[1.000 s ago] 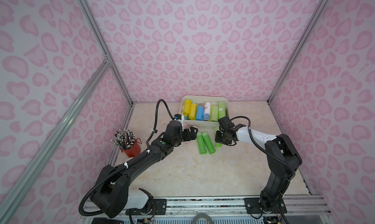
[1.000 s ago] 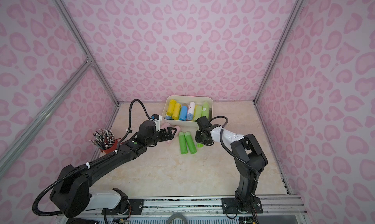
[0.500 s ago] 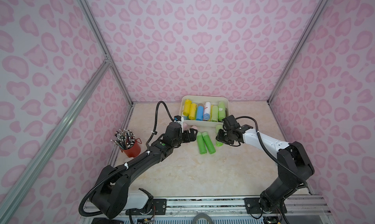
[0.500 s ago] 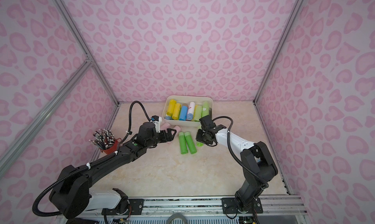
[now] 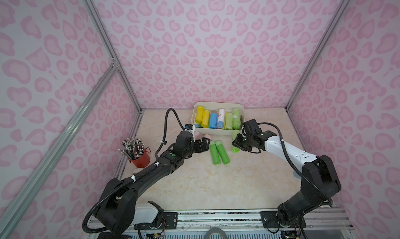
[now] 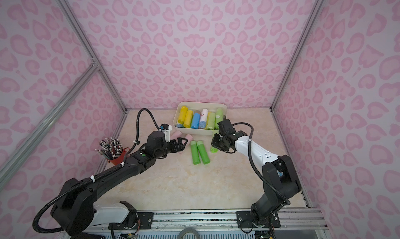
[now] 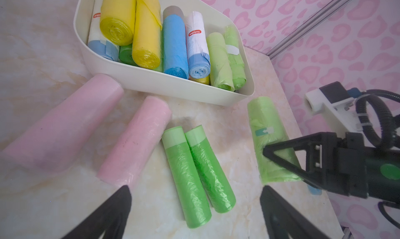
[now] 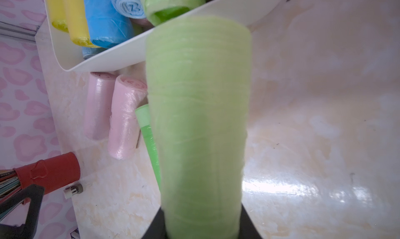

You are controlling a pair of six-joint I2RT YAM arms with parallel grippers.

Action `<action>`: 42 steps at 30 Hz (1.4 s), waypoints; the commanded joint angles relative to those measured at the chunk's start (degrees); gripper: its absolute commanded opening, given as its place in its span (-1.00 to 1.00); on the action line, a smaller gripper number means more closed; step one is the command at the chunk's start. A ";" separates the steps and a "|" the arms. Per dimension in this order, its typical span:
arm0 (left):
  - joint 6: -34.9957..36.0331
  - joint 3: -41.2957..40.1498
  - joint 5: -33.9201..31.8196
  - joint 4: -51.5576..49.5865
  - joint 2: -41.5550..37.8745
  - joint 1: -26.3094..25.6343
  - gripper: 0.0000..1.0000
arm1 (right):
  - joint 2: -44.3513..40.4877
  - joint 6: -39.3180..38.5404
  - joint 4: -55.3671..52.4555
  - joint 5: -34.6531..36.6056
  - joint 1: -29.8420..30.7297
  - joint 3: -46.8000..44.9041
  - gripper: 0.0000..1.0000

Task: Put the roll of trash bags into the storage box
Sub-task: Pick up the roll of trash bags from the center of the board, then place the roll of trash bags in the storage box.

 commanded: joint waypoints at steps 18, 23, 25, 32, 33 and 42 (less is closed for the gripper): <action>-0.72 -0.98 0.89 2.45 -3.20 2.28 0.91 | 5.13 -7.99 -3.53 -1.00 -6.26 16.01 -0.30; -0.85 -1.30 0.54 2.37 -3.63 2.51 0.91 | 8.71 -9.83 -3.93 0.39 -7.62 20.17 -0.30; -0.81 -1.34 0.45 2.36 -3.72 2.63 0.91 | 10.11 -10.76 -3.95 1.69 -7.81 21.65 -0.30; -0.79 -1.17 0.81 2.46 -3.81 2.72 0.91 | 16.71 -12.59 -4.48 5.00 -8.16 27.46 -0.31; -0.78 -1.17 0.81 2.37 -3.87 2.72 0.91 | 17.69 -12.59 -4.59 4.84 -8.25 28.36 -0.31; -0.54 -1.22 0.19 2.01 -4.34 2.89 0.91 | 24.41 -12.50 -5.53 5.38 -8.57 34.43 -0.32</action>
